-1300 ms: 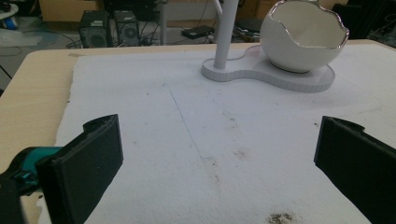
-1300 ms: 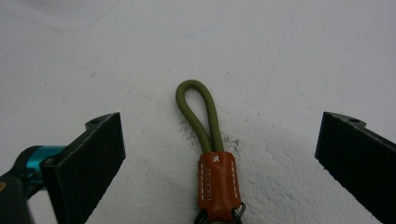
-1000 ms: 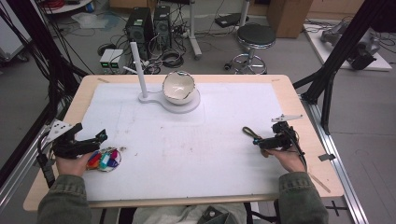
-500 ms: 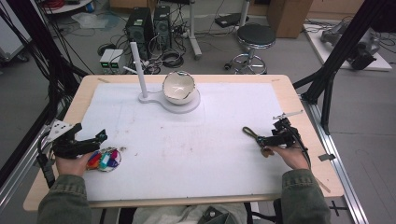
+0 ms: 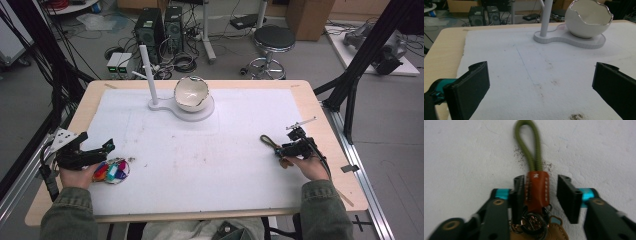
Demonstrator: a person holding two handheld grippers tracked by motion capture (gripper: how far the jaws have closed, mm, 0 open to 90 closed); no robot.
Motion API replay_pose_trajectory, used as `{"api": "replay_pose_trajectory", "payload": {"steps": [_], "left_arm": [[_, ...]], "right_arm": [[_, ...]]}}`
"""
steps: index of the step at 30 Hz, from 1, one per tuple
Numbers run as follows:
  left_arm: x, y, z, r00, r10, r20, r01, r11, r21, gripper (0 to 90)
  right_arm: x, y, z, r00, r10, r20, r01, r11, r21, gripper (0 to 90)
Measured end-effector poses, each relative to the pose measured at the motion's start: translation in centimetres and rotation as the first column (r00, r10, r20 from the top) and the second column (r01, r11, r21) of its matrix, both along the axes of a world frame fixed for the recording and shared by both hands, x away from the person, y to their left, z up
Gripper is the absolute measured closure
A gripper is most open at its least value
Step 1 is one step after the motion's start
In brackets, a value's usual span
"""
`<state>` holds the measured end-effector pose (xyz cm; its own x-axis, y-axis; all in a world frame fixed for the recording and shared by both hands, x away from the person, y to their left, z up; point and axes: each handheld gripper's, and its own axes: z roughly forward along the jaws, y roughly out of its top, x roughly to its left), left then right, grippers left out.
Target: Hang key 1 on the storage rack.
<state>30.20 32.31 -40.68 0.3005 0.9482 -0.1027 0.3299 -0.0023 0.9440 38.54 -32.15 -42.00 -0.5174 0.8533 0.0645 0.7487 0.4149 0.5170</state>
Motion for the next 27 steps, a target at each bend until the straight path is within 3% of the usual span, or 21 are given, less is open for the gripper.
{"api": "replay_pose_trajectory", "payload": {"steps": [5,9,11,15,22,27], "left_arm": [[0.01,-0.03,0.00,1.0000,-0.004,0.002,0.004,1.0000,0.003,1.7],[0.12,-0.04,-0.01,1.0000,-0.005,0.002,0.005,1.0000,0.001,1.7],[0.14,-0.09,-0.02,1.0000,-0.008,0.004,0.008,1.0000,0.004,1.7],[0.19,-0.18,-0.05,0.9999,-0.011,0.001,0.011,0.9999,0.002,1.7],[0.19,-0.22,-0.05,0.9999,-0.012,0.000,0.012,0.9999,0.007,1.7],[0.13,-0.35,-0.05,0.9999,-0.014,-0.005,0.014,0.9999,0.008,1.7]], "right_arm": [[-0.37,0.28,0.23,0.9999,0.013,0.000,-0.013,1.000,0.003,74.9],[-0.49,0.25,0.24,1.0000,0.009,0.003,-0.009,1.000,0.009,75.7],[-0.52,0.06,0.19,1.0000,-0.001,-0.003,0.001,0.999,0.041,76.1],[-0.61,-0.10,0.16,0.9999,-0.010,-0.011,0.011,0.998,0.056,76.4],[-0.64,-0.17,0.27,0.9996,-0.026,-0.007,0.027,0.998,0.062,76.9],[-0.72,-0.47,0.76,0.9991,-0.041,-0.005,0.041,0.993,0.111,77.2]]}}
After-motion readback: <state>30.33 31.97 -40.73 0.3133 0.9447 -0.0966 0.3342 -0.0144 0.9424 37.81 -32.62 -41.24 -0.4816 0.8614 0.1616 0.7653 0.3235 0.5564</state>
